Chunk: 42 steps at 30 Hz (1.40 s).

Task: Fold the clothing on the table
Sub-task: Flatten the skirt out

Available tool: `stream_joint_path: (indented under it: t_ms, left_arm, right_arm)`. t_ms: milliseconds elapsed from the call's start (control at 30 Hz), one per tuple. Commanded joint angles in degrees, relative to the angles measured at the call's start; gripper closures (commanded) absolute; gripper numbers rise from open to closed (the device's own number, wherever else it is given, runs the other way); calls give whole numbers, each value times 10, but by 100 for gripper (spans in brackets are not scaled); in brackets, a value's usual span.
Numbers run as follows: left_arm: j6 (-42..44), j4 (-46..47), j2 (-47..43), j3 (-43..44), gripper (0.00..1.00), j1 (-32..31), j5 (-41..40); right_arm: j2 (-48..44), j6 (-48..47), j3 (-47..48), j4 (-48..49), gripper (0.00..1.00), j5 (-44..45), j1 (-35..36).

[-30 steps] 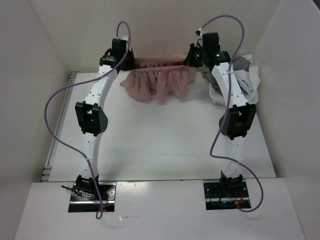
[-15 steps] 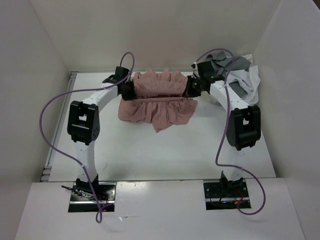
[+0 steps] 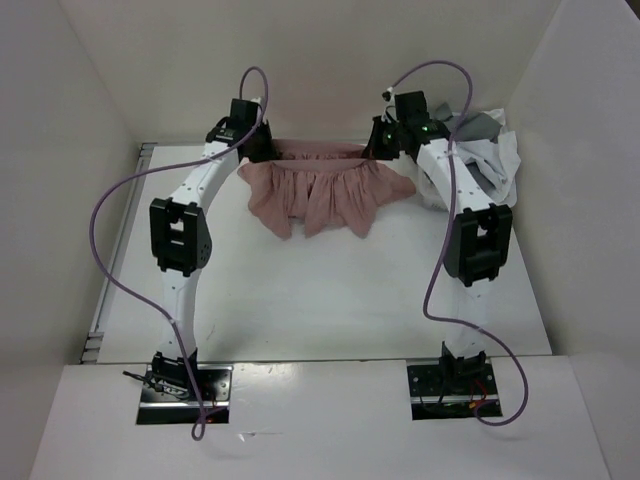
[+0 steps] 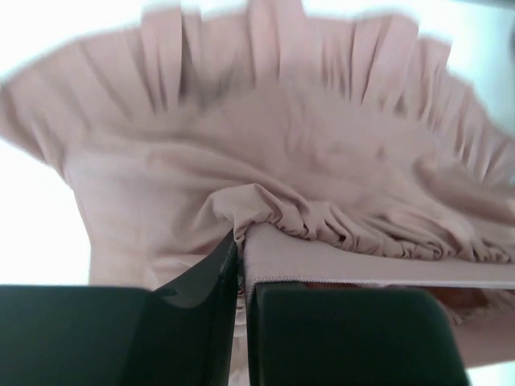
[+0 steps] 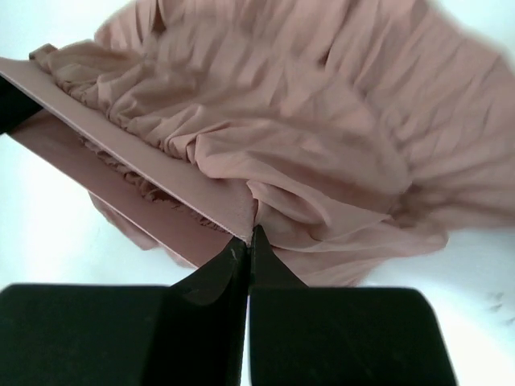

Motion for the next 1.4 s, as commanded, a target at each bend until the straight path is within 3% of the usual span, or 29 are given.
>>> stream_joint_path:
  t_ms: [0, 133, 167, 200, 267, 367, 600, 833, 933, 1033, 1233, 1367]
  left_arm:
    - [25, -45, 53, 121, 87, 36, -43]
    - [36, -143, 181, 362, 85, 42, -57]
    - [36, -162, 207, 476, 85, 42, -62]
    - [36, -177, 224, 488, 85, 48, -55]
    - [23, -154, 217, 464, 84, 53, -46]
    - [46, -154, 212, 460, 84, 53, -52]
    - [73, -153, 201, 394, 91, 37, -47]
    - [94, -94, 156, 302, 91, 32, -17]
    - [111, -39, 108, 249, 92, 26, -25]
    - [117, 52, 48, 154, 92, 26, -53]
    - [125, 9, 55, 226, 91, 40, -22]
    - [155, -3, 15, 173, 92, 50, 24]
  right_arm:
    - [37, -30, 128, -38, 100, 50, -18]
    - [132, -30, 347, -112, 100, 50, -40]
    - [171, -30, 382, -125, 100, 50, -40]
    - [186, -24, 413, -134, 100, 50, -45]
    - [201, -24, 461, -141, 100, 29, -52]
    - [192, -24, 434, -141, 100, 24, -57]
    - [88, -44, 159, -49, 100, 10, -63]
    - [34, -75, 76, 5, 100, -10, -63]
    - [3, -89, 26, 60, 100, 39, -57]
    - [8, -103, 50, 64, 100, 62, -57]
    - [71, -96, 213, -29, 100, 61, -69]
    - [21, -96, 153, -34, 100, 32, -69]
